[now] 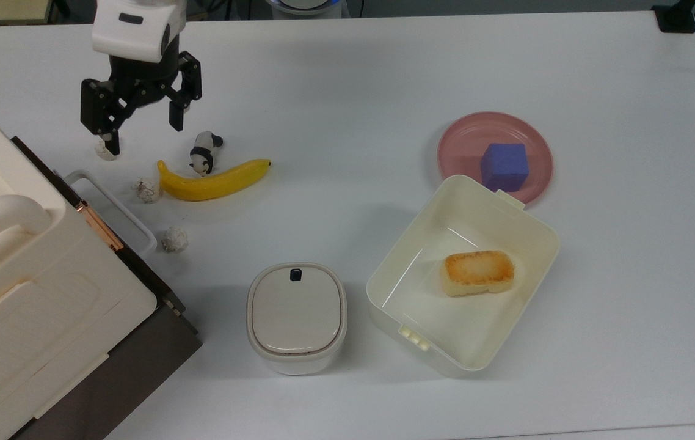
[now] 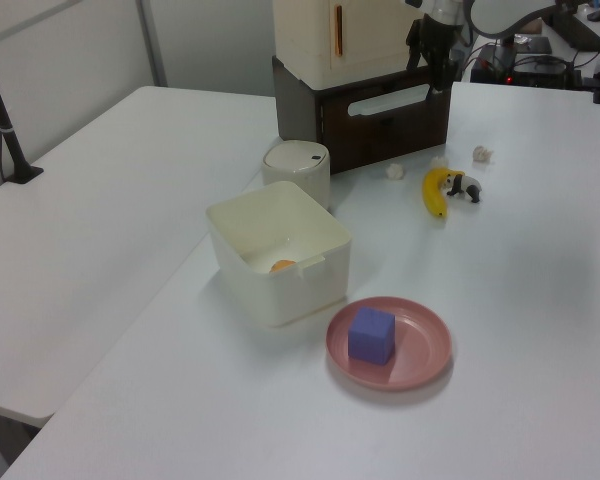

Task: Slide the drawer open
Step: 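Move the gripper toward the white handle of the wooden drawer, then lower the gripper onto the drawer handle and close it around the handle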

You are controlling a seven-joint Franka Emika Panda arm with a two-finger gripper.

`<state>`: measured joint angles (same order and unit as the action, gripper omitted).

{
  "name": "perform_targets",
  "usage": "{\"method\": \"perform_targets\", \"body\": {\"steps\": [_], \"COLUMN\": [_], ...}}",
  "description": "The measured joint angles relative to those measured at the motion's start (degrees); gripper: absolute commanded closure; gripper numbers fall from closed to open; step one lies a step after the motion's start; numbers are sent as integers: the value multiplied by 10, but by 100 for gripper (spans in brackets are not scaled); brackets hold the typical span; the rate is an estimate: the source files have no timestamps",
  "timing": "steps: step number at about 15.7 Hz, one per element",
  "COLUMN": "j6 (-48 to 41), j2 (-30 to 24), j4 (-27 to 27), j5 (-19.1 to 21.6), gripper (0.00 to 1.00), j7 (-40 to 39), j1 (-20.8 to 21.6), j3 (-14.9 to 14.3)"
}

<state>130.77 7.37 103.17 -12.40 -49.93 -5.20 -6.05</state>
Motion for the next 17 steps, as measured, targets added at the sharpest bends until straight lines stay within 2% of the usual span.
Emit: {"method": "perform_targets", "body": {"steps": [3, 6, 10, 15, 17], "j6": [28, 68, 80, 80, 80], "j2": [19, 47, 59, 67, 75], "j4": [4, 5, 4, -6, -10], "j5": [-5, -29, -35, -39, -64], "gripper": [0, 0, 0, 10, 10], "j7": [12, 43, 50, 57, 76], "j1": [-2, -13, -15, -15, -15], "j3": [0, 0, 0, 0, 0]}}
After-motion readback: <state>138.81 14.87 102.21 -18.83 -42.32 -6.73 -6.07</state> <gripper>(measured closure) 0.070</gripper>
